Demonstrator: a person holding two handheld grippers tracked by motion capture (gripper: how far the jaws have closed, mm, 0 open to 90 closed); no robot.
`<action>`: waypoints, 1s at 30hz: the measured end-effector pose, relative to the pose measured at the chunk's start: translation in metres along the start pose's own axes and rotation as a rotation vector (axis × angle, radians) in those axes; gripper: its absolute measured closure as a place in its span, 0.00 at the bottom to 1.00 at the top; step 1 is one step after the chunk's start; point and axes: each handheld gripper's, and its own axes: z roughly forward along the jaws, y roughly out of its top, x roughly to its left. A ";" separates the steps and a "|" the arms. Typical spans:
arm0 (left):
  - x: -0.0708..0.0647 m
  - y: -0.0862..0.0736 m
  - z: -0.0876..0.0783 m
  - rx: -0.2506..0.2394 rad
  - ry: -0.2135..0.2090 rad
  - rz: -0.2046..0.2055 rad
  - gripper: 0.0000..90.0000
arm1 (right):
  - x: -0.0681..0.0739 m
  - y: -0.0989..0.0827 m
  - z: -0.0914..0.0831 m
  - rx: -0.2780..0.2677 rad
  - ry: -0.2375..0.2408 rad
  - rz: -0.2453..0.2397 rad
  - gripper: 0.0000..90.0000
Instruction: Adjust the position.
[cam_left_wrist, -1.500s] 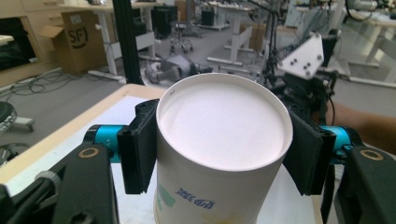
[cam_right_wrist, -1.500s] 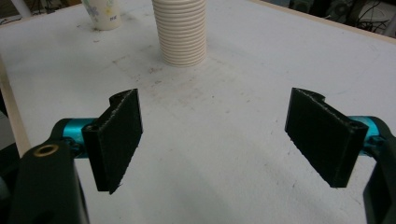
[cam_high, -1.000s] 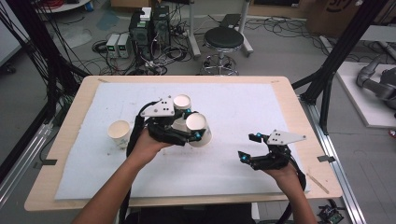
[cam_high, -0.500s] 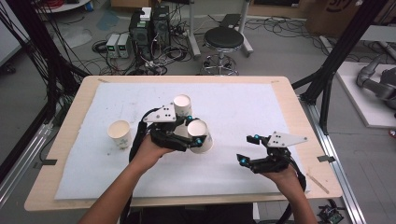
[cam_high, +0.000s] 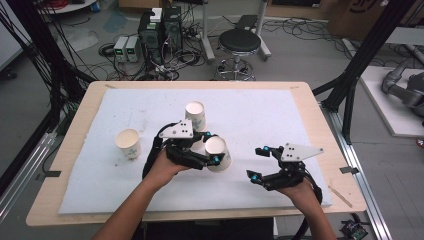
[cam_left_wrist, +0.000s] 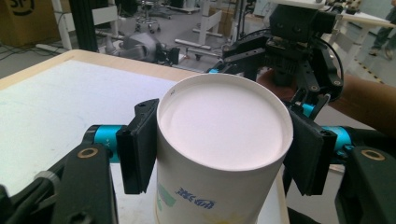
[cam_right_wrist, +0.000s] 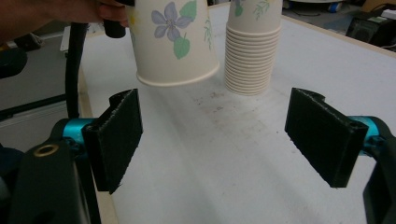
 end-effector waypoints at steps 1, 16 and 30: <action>-0.001 0.000 0.001 0.006 -0.004 0.003 0.38 | 0.000 0.000 0.000 0.000 0.002 -0.004 0.21; -0.004 -0.006 0.011 0.022 -0.091 0.020 0.38 | 0.008 0.002 0.013 0.007 0.074 -0.027 0.22; -0.009 -0.006 0.015 0.033 -0.128 0.021 0.38 | 0.018 0.012 0.035 0.028 0.145 -0.060 0.22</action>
